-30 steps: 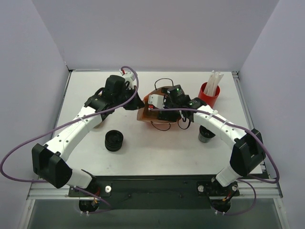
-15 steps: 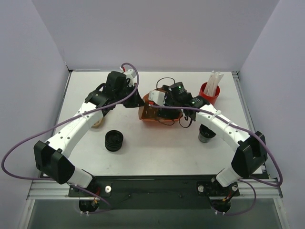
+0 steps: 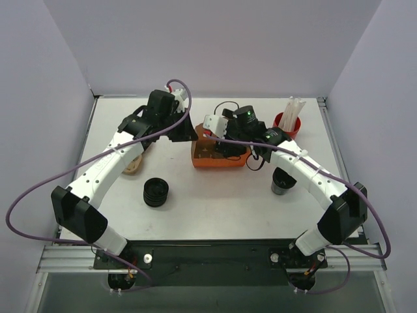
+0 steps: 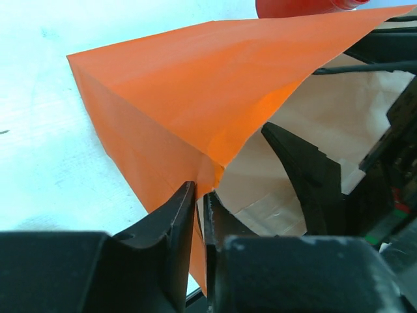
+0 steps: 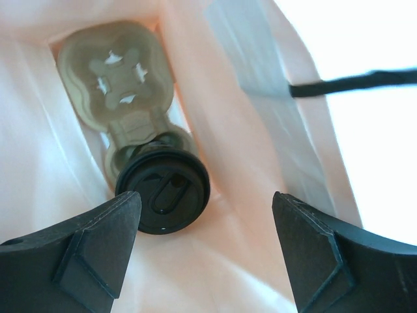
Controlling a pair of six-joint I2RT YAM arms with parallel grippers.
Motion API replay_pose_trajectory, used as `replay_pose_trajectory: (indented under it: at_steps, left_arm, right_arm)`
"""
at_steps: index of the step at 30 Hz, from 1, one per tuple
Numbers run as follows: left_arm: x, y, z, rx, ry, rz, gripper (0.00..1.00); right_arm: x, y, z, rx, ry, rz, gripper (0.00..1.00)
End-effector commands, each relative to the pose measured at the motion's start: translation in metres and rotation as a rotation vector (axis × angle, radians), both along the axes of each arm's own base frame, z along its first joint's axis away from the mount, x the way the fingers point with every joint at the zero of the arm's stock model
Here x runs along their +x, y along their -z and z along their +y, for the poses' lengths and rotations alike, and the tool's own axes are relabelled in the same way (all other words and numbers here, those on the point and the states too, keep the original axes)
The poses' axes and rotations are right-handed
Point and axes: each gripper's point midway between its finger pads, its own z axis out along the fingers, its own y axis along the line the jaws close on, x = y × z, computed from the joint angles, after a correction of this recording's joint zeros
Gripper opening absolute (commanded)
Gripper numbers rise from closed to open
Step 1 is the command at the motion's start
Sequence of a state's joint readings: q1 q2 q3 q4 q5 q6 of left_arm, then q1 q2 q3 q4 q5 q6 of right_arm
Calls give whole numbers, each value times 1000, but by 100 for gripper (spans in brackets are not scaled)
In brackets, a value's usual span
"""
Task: Pack the takeout coffee
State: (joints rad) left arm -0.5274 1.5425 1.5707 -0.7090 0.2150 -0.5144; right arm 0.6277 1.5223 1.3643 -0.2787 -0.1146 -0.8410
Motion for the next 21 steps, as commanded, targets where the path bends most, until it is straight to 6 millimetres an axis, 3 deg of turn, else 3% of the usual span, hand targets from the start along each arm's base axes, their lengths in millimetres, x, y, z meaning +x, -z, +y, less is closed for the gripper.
replay_pose_trajectory:
  at_steps: [1,9,21]
  left_arm:
    - [12,-25,9,3,-32,-58,24]
    - [21,-40,20,11,-71,-93,34]
    - [25,-55,34,36,-117,-146,39]
  right_arm:
    - [4,-29,3,57,7,-37,82]
    - [10,-34,6,70,15,-43,80]
    - [21,-43,14,108,26,-42,75]
